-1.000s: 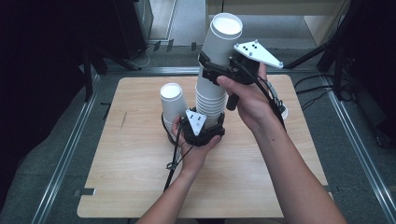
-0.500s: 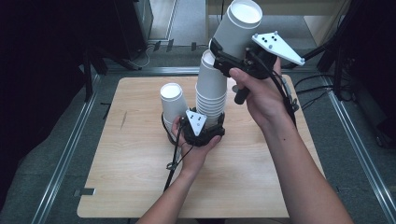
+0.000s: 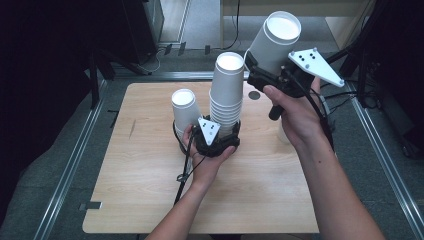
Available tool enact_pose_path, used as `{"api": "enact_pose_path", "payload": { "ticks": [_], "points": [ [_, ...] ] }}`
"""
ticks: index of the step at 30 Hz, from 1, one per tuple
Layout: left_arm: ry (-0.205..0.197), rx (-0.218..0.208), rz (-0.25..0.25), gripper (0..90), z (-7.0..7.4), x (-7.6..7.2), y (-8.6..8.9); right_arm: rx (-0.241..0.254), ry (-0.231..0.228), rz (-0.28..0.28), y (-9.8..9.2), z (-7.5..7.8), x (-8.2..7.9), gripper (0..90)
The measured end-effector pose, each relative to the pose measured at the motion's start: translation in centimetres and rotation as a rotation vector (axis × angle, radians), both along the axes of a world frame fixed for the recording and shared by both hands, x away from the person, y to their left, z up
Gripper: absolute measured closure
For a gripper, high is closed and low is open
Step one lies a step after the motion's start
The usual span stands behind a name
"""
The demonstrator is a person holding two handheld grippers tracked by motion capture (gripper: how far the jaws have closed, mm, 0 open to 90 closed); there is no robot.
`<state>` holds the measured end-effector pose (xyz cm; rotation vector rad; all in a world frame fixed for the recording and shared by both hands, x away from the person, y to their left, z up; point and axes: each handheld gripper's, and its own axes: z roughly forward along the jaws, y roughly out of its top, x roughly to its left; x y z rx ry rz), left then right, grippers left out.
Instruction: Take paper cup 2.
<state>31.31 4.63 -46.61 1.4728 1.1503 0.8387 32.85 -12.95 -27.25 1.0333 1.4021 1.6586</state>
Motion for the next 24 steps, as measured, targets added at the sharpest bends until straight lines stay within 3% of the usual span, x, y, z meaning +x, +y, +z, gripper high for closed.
{"api": "enact_pose_path", "payload": {
  "ticks": [15,24],
  "points": [
    [-0.030,0.018,-0.092,6.0,0.8,-3.1,0.7,-0.079,0.000,-0.050,-1.6,-4.2,-2.4,11.8],
    [-0.014,0.029,-0.107,6.0,0.9,-5.0,1.7,-0.117,0.002,-0.053,-2.5,-7.2,-4.2,11.9]
  ]
}}
